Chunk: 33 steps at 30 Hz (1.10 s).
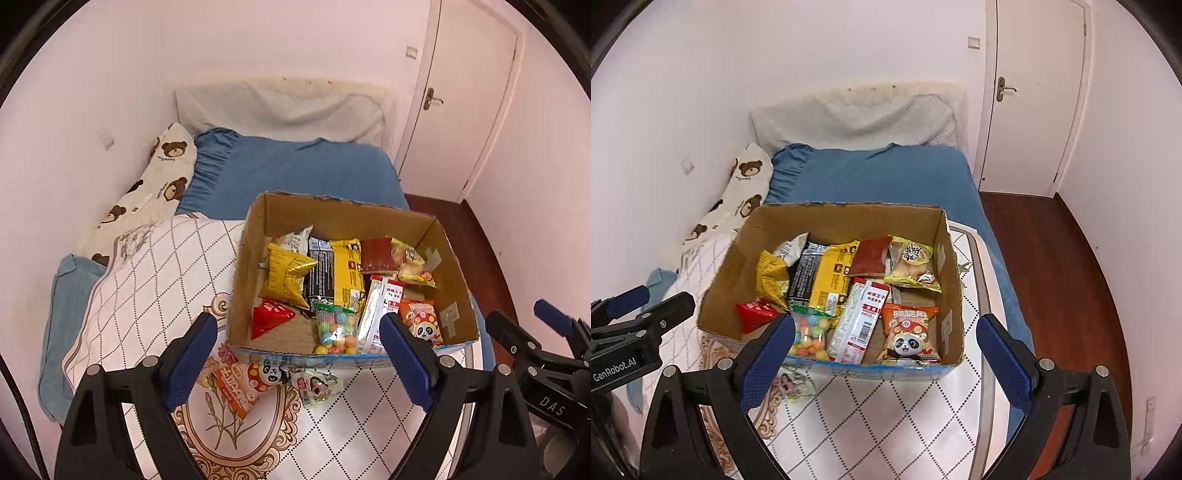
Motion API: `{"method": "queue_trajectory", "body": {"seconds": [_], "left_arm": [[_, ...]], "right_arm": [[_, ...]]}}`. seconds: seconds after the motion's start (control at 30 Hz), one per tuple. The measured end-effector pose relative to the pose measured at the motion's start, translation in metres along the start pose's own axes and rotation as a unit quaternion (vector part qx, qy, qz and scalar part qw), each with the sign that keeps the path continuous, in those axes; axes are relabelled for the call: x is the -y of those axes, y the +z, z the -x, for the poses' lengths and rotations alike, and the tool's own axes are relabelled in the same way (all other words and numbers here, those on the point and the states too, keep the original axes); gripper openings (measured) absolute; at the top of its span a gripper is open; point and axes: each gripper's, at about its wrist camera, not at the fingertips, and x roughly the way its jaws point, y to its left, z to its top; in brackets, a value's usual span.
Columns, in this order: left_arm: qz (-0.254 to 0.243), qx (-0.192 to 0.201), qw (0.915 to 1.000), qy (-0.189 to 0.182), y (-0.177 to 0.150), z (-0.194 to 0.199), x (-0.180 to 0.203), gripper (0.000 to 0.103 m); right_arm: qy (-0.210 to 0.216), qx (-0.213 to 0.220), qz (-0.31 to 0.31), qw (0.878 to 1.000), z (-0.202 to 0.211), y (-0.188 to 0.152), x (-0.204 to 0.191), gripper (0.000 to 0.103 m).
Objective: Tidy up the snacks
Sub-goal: 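Grasp the orange panda packet with left tool while right tool grasps clear wrapped snack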
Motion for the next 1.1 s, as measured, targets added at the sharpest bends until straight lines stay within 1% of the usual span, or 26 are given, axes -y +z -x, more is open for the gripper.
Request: {"method": "queue_trajectory", "body": {"seconds": [0.1,0.13,0.2,0.23,0.27,0.3,0.33,0.4,0.47,0.5,0.57,0.67,0.7,0.73,0.77,0.83,0.93,0.97,1.03,1.07,1.1], "left_arm": [[0.003,0.007,0.9999,0.009,-0.006,0.008,-0.009,0.09],[0.004,0.008,0.9999,0.014,-0.009,0.008,-0.014,0.09],[0.008,0.006,0.9996,0.027,-0.018,0.008,-0.025,0.09],[0.009,0.002,0.9994,0.033,-0.023,0.006,-0.03,0.09],[0.011,-0.003,0.9991,0.04,-0.029,0.004,-0.036,0.09],[0.014,-0.014,0.9986,0.048,-0.037,-0.001,-0.045,0.09],[0.018,-0.022,0.998,0.056,-0.044,-0.007,-0.052,0.09],[0.024,-0.039,0.9967,0.067,-0.055,-0.018,-0.064,0.09],[0.024,-0.056,0.9951,0.078,-0.066,-0.034,-0.076,0.09],[0.015,-0.069,0.9938,0.087,-0.072,-0.046,-0.08,0.09],[-0.013,-0.089,0.9916,0.093,-0.082,-0.066,-0.082,0.09],[-0.096,-0.125,0.9824,0.101,-0.095,-0.102,-0.072,0.09],[-0.122,-0.141,0.9767,0.105,-0.099,-0.116,-0.069,0.09],[-0.162,-0.158,0.9688,0.102,-0.103,-0.133,-0.063,0.09],[-0.181,-0.168,0.9642,0.097,-0.106,-0.142,-0.06,0.09],[-0.233,-0.19,0.9503,0.08,-0.112,-0.166,-0.049,0.09],[-0.278,-0.216,0.9343,0.057,-0.117,-0.192,-0.038,0.09],[-0.287,-0.215,0.9322,0.049,-0.117,-0.196,-0.035,0.09],[-0.291,-0.202,0.935,0.015,-0.113,-0.198,-0.032,0.09],[-0.29,-0.205,0.9349,0.007,-0.113,-0.198,-0.031,0.089],[-0.287,-0.206,0.9355,0.001,-0.111,-0.198,-0.03,0.073]], "right_arm": [[0.033,-0.007,-0.009,0.999,0.0,-0.006,-0.002,0.1],[0.055,-0.012,-0.011,0.998,-0.002,-0.01,-0.003,0.1],[0.079,-0.025,-0.011,0.997,-0.01,-0.023,-0.009,0.1],[0.096,-0.035,-0.009,0.995,-0.016,-0.03,-0.013,0.096],[0.106,-0.044,-0.011,0.993,-0.022,-0.035,-0.017,0.091],[0.122,-0.06,-0.012,0.991,-0.03,-0.043,-0.022,0.071],[0.136,-0.078,-0.012,0.988,-0.041,-0.051,-0.027,0.062],[0.146,-0.097,-0.013,0.984,-0.06,-0.066,-0.038,0.062],[0.145,-0.108,-0.012,0.984,-0.078,-0.079,-0.049,0.062],[0.146,-0.115,-0.017,0.982,-0.09,-0.087,-0.053,0.063],[0.145,-0.124,-0.013,0.982,-0.109,-0.096,-0.063,0.063],[0.144,-0.143,-0.006,0.979,-0.136,-0.106,-0.076,0.064],[0.145,-0.147,-0.005,0.978,-0.142,-0.109,-0.079,0.064],[0.141,-0.155,-0.003,0.978,-0.148,-0.113,-0.082,0.064],[0.138,-0.159,-0.002,0.978,-0.153,-0.117,-0.084,0.064],[0.138,-0.163,0.0,0.977,-0.155,-0.122,-0.086,0.064],[0.129,-0.166,0.006,0.978,-0.156,-0.128,-0.086,0.064],[0.123,-0.169,0.008,0.978,-0.156,-0.13,-0.086,0.064],[0.121,-0.171,0.008,0.978,-0.155,-0.132,-0.084,0.064],[0.117,-0.172,0.008,0.978,-0.155,-0.134,-0.082,0.064],[0.114,-0.172,0.008,0.978,-0.155,-0.133,-0.081,0.064]]}}
